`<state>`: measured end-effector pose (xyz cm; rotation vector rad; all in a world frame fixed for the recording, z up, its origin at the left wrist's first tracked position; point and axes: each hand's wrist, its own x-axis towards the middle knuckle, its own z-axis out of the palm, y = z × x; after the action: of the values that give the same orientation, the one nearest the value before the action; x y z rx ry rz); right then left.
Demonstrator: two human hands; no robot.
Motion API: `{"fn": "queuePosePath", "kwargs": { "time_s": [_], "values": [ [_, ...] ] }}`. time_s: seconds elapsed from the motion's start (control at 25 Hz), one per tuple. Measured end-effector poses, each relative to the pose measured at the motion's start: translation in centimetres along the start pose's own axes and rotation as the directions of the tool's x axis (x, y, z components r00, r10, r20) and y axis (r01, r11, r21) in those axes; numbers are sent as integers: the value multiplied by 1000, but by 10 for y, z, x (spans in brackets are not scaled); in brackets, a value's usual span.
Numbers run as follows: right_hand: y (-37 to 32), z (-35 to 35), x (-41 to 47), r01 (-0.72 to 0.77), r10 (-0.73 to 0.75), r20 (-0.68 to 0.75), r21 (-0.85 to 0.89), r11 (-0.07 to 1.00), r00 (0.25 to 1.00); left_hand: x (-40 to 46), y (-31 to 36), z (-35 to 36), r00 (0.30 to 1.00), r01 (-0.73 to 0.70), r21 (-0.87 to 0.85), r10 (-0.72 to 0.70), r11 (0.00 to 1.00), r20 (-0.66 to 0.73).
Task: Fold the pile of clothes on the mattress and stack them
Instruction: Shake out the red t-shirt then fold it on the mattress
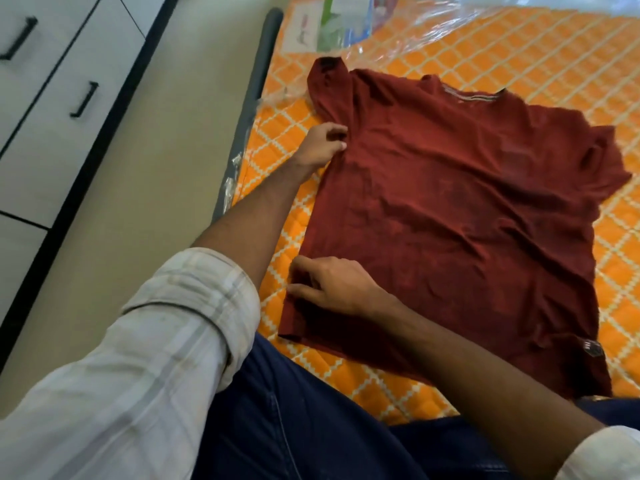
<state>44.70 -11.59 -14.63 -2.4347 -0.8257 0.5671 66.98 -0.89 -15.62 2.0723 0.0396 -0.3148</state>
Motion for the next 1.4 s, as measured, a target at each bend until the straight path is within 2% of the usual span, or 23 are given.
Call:
{"fn": "queuePosePath", "kwargs": {
  "time_s": [0.2,0.24,0.32,0.4,0.48,0.56,0.6,0.72,0.84,0.92,1.04,1.12,1.2,1.32,1.4],
  "values": [
    [-16,19,5,-212,202,-148,-58,976,968,20,-16,3,991,-131,107,128,986,38],
    [-18,21,6,-268,260,-164,-24,963,952,22,-16,5,988,-151,141,149,978,29],
    [-20,24,5,-340,382,-210,212,916,900,27,-18,12,985,-166,158,173,973,-31],
    [-15,24,-3,-306,511,-268,550,777,816,29,-20,18,988,-114,93,123,989,-93],
    [-9,21,-11,-252,620,-210,781,571,756,28,-19,19,984,-78,-13,75,997,-159],
    [-5,11,-12,-182,641,-102,915,361,761,25,-10,15,981,-53,-156,22,986,-193],
    [-5,0,-10,-108,613,-94,953,284,785,22,1,10,977,-49,-239,-3,970,-211],
    [-19,-59,6,128,506,-183,982,142,843,24,63,-25,951,-126,-431,-15,893,-309],
    [-56,-134,25,284,376,-305,952,112,875,23,141,-99,892,-252,-394,55,884,-448],
    [-84,-179,28,387,323,-397,917,99,859,6,194,-140,851,-347,-376,121,859,-511],
    [-113,-235,10,508,295,-487,861,8,822,-17,274,-169,817,-493,-391,259,777,-515],
    [-122,-264,-14,564,265,-536,825,-38,802,-26,325,-171,763,-574,-310,357,758,-539],
    [-120,-286,-40,610,234,-580,789,-79,780,-13,365,-163,719,-644,-304,420,702,-553],
    [-97,-298,-75,652,250,-614,750,-111,749,17,390,-121,750,-634,-301,470,713,-466],
    [-63,-290,-100,654,312,-598,748,-116,739,14,386,-70,795,-578,-269,459,770,-396]
  ]
}}
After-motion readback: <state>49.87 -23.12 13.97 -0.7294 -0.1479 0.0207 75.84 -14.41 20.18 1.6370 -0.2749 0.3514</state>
